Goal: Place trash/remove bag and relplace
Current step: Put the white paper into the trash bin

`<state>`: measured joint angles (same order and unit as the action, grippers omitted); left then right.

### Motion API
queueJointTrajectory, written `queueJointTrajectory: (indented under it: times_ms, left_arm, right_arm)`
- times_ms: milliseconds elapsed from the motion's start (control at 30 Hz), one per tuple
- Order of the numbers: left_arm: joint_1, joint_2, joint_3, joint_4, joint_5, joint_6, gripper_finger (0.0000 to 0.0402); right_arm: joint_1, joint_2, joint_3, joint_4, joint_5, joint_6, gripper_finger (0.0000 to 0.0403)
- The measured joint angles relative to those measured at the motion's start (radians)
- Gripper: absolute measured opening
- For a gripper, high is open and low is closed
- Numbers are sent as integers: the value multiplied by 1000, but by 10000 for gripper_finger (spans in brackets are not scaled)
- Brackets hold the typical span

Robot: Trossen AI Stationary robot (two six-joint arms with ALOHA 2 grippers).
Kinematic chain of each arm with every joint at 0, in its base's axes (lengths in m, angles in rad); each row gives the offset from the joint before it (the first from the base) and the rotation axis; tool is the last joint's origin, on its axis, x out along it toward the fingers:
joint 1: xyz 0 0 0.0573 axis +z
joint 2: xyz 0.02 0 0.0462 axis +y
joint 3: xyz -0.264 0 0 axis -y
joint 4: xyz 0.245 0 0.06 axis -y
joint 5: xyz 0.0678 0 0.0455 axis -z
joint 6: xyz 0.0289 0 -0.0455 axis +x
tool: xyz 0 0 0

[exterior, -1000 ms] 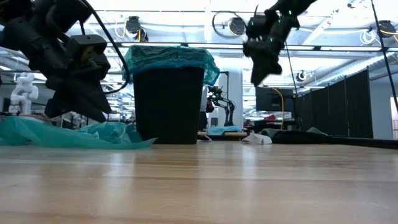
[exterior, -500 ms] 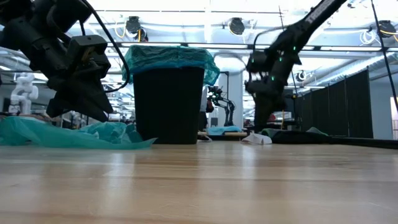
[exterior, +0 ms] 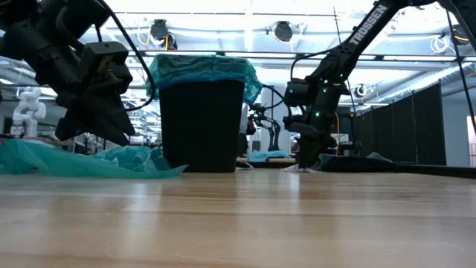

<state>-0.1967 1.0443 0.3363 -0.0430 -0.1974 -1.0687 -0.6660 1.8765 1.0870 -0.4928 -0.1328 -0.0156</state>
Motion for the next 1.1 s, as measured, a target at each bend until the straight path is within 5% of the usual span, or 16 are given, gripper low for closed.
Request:
queueJointTrajectory:
  times_ms: [200,500,767,1100]
  left_arm:
    - [0,0,0,-41,3,4,116]
    - [8,0,0,-70,3,83,116]
    - [58,0,0,-86,5,172,116]
    - [85,0,0,-79,116,325,116]
  right_arm:
    - [20,8,1,-71,-39,5,14]
    - [58,-173,-10,-251,-53,141,0]
    - [182,-452,18,-317,-37,438,0]
    - [383,-560,303,-277,166,572,0]
